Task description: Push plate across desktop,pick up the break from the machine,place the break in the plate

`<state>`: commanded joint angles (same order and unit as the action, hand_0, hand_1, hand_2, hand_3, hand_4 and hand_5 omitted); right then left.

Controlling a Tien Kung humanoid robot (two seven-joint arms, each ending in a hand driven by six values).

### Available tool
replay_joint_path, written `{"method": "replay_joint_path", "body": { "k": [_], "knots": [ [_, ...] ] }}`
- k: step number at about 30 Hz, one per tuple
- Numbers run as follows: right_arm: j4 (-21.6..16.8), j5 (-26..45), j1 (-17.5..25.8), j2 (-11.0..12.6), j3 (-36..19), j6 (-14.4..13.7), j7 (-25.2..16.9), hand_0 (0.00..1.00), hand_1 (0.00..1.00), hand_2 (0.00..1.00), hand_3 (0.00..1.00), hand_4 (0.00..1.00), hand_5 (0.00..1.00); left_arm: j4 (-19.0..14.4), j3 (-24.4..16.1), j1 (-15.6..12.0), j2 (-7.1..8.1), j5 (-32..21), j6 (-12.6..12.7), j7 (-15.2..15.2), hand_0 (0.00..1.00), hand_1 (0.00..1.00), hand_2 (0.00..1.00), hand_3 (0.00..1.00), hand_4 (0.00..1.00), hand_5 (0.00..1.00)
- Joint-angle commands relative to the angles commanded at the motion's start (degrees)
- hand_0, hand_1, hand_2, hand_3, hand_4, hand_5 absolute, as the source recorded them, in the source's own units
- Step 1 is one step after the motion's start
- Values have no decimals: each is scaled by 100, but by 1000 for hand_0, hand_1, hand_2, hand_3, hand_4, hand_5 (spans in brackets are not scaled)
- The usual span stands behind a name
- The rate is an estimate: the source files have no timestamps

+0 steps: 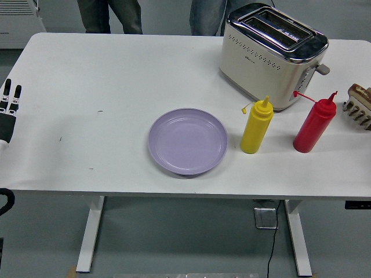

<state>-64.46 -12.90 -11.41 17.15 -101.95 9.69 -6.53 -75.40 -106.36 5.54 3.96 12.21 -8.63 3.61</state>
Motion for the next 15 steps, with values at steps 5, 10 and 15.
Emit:
{"method": "replay_joint_path", "body": {
  "k": [5,10,15],
  "knots": [
    [4,-1,5,2,3,-2,1,811,791,791,795,429,425,0,10,2,9,-4,1,1,838,838,877,833,665,998],
    [1,-2,4,6,-3,-2,-3,811,791,791,795,429,425,0,11,7,14,-9,1,4,838,838,877,832,665,998],
    [-1,-3,3,12,-5,-3,-5,811,791,791,795,429,424,4,23,5,15,-12,4,2,838,836,877,832,665,998]
  ]
}}
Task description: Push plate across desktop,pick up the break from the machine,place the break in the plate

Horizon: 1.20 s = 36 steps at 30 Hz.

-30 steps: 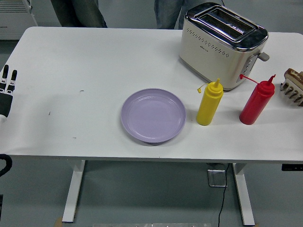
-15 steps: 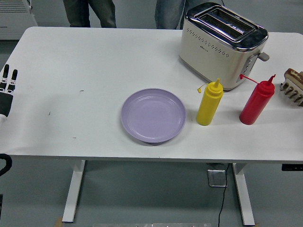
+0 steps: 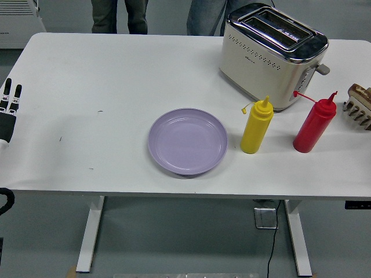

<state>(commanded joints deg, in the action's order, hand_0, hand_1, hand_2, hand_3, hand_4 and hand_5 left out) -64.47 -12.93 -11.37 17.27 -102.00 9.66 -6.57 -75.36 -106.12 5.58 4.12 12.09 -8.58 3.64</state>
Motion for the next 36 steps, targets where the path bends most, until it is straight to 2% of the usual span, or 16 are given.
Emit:
{"method": "replay_joint_path", "body": {
  "k": [36],
  "knots": [
    [1,-6,15,6,18,-5,-12,811,792,791,795,429,416,7,28,-18,6,-5,4,1,838,835,876,832,665,998]
  ]
}}
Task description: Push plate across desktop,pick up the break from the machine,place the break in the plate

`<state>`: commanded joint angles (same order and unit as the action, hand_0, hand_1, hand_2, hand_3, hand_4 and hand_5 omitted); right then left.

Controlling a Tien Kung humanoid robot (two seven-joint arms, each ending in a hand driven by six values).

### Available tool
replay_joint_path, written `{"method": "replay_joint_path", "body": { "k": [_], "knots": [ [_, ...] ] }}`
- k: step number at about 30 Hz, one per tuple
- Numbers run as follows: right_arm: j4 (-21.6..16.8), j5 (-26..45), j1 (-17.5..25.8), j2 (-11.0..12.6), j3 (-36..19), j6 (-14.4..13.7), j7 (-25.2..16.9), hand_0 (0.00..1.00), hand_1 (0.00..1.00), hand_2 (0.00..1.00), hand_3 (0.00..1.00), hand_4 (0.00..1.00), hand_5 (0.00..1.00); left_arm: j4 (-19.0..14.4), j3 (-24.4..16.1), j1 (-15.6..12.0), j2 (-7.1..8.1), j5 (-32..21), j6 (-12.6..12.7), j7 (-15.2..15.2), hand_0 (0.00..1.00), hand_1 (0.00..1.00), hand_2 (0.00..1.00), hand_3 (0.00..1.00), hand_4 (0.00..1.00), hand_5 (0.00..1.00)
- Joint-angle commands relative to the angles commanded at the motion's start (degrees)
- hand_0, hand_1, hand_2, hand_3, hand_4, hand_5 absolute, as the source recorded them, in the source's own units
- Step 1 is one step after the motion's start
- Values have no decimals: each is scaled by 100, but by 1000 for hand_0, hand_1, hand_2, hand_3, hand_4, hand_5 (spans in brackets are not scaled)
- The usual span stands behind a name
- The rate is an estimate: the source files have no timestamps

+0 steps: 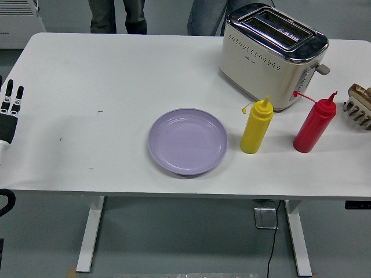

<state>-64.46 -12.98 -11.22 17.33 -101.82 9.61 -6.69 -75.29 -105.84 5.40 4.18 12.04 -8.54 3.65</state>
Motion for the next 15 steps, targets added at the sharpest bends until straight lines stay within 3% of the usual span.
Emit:
{"method": "replay_joint_path", "body": {
  "k": [15],
  "knots": [
    [-4,-2,-11,4,-7,-4,-5,811,792,791,795,429,416,-5,5,19,7,-5,-1,-4,837,835,874,832,665,998]
  ]
}}
